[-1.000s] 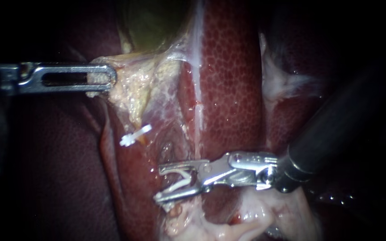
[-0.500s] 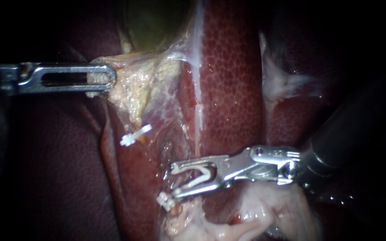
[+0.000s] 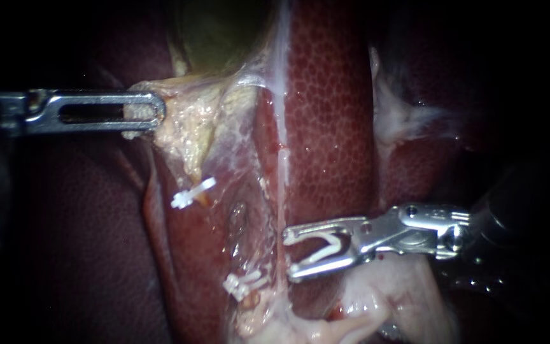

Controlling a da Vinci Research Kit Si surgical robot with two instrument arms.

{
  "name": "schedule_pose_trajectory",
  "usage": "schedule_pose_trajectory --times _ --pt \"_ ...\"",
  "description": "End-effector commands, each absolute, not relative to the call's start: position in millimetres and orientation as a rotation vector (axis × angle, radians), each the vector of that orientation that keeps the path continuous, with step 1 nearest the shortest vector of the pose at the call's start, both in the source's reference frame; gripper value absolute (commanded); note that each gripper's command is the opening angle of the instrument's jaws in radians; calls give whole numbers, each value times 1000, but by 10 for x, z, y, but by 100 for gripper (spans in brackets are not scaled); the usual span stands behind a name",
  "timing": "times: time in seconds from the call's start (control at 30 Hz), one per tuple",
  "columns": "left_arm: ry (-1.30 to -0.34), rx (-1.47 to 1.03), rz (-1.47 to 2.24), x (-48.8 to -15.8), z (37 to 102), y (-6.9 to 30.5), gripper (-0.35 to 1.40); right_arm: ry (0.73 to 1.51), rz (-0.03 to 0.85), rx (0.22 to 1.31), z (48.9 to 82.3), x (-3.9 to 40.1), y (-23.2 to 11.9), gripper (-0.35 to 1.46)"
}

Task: Clipping first clip right tube

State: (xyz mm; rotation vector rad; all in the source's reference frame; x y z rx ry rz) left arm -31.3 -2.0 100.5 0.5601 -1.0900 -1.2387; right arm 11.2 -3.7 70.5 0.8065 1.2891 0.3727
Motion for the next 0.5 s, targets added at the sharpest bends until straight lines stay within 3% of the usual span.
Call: schedule_pose_trajectory --times 0.03,0.5 --pt "-1090 560 -1239 -313 1004 -20 -35 1289 376 803 707 110 -36 34" --pt "-1090 559 -1240 -314 1003 -21 -35 1287 374 790 733 108 -38 36"
